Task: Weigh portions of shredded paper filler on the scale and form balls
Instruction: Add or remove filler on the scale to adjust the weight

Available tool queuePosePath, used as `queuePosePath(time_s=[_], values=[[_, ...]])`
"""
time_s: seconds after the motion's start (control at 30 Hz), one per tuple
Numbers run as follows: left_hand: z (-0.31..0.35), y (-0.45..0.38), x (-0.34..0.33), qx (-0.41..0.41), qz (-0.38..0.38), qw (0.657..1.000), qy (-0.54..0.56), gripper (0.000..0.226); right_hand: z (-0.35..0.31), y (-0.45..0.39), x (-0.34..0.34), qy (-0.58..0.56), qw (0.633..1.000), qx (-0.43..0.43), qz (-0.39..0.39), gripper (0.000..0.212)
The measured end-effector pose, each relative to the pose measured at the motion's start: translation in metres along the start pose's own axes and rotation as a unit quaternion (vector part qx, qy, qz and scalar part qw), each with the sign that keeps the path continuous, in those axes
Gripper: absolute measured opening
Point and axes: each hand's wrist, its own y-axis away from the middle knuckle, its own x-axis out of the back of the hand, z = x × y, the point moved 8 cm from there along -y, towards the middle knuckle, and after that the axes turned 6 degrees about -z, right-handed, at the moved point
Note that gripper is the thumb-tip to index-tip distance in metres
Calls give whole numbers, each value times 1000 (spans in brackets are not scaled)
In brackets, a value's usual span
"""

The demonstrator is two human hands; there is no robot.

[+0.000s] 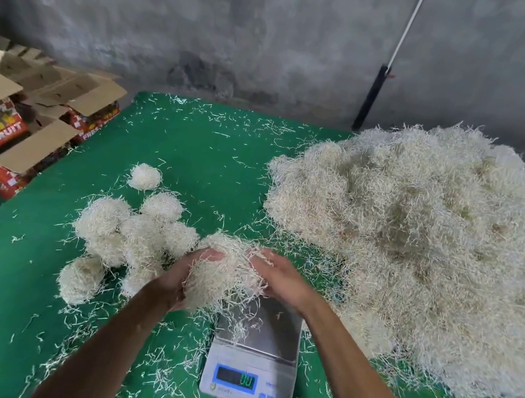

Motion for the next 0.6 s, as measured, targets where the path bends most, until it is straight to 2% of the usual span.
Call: queuePosePath(time_s=[0.13, 0.2, 0.27, 0.47, 0.53, 0.6], values=[[10, 9, 21, -30, 33, 999, 11, 37, -6, 11, 23, 16, 999, -16, 40, 94], [7, 12, 32, -33, 59, 998, 17, 31, -8, 12, 36, -12, 997, -17, 69, 99], [9, 12, 34, -56, 60, 996, 23, 38, -7, 10, 44, -53, 995, -11, 89, 87], [19, 14, 30, -56, 63, 996, 20, 50, -9, 17, 64, -117, 986, 0, 122, 83], [22, 19, 48, -102, 74, 988, 86, 52, -4, 24, 79, -147, 976, 1, 163, 66], [9, 34, 87, -85, 171, 960, 203, 44, 9, 35, 107, -245, 940, 7, 236, 58]])
